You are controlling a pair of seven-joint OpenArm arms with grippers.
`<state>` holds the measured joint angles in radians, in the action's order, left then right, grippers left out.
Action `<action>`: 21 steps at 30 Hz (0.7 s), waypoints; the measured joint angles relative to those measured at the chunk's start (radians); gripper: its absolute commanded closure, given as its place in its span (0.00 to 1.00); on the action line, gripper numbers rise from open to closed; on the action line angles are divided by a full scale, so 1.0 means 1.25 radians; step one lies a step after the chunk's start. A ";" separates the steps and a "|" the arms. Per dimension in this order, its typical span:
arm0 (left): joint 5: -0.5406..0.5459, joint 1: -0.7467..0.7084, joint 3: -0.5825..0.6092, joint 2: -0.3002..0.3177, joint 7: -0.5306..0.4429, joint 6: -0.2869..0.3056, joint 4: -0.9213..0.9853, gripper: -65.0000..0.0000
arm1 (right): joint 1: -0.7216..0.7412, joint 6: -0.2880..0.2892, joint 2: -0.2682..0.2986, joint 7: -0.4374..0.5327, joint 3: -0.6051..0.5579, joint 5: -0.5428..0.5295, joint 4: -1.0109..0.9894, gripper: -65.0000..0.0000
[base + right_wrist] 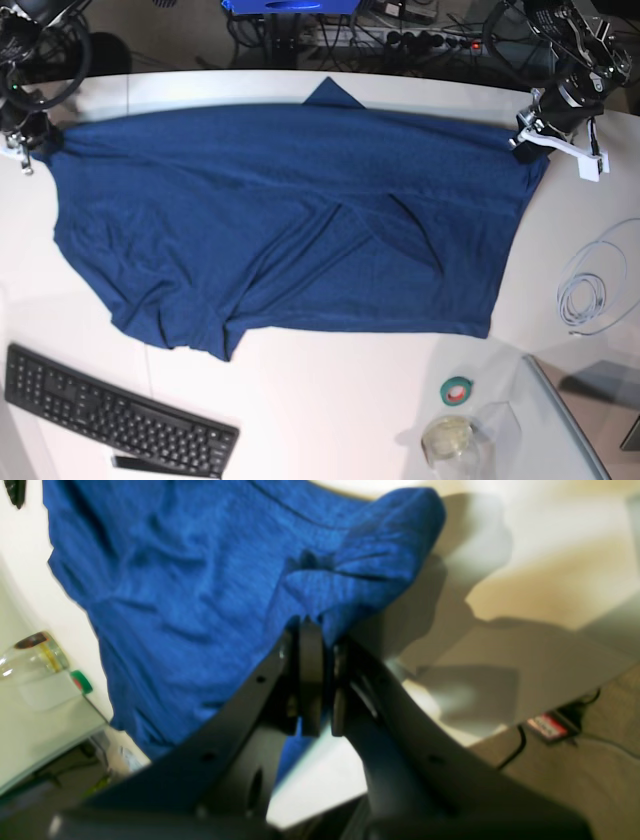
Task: Layout the t-shirt on the table in an organized manner, then fold the t-shirt properly
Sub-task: 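Drag the held shirt edge away from the keyboard with both grippers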
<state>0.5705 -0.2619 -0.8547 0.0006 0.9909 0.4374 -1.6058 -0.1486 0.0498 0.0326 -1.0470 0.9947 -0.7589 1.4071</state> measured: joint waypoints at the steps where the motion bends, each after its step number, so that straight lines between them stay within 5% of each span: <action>1: 0.001 -0.001 0.000 0.001 -0.003 0.000 0.013 1.00 | -0.005 0.000 0.000 0.015 -0.001 -0.003 -0.001 0.99; 7: -0.001 -0.015 0.010 0.004 -0.072 0.002 0.073 1.00 | -0.049 0.046 -0.004 0.030 -0.001 0.000 -0.029 0.99; 21: -0.001 -0.042 0.067 0.005 -0.114 0.001 0.075 1.00 | -0.067 0.053 -0.002 0.095 -0.001 0.001 -0.072 0.99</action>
<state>0.5697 -0.3145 -0.7708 0.0063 0.8490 0.4389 -1.5124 -0.2317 0.1165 0.0299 -0.9279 0.9932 -0.7582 1.3170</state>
